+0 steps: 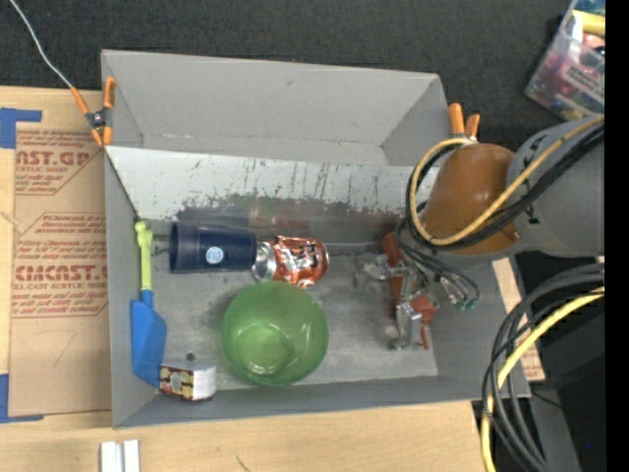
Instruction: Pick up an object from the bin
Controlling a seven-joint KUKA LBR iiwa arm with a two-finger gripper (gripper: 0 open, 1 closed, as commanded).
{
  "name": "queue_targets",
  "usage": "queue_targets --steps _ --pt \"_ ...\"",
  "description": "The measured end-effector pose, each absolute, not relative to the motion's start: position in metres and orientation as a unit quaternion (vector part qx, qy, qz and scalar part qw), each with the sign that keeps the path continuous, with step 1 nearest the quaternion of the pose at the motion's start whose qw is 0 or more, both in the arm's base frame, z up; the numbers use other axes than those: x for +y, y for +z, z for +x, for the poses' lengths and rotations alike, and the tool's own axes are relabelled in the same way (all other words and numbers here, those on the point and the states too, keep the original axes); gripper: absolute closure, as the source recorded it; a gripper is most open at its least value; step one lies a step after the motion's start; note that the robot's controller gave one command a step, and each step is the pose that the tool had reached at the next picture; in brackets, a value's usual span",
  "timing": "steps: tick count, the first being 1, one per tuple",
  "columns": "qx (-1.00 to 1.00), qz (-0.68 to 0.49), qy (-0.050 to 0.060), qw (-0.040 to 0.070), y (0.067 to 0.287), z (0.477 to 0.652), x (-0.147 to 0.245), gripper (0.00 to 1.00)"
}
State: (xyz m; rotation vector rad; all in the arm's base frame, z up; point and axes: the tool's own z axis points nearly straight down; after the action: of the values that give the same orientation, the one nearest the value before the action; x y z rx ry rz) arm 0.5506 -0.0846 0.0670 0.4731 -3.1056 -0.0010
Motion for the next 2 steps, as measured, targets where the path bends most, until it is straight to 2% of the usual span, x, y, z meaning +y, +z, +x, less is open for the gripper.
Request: queue_targets --steps 1,2 --pt "-0.957 0.29 -0.001 0.0 0.069 0.548 -0.102 0.0" --pt "-0.931 0.365 -0.001 0.0 0.069 0.529 -0.114 0.0"
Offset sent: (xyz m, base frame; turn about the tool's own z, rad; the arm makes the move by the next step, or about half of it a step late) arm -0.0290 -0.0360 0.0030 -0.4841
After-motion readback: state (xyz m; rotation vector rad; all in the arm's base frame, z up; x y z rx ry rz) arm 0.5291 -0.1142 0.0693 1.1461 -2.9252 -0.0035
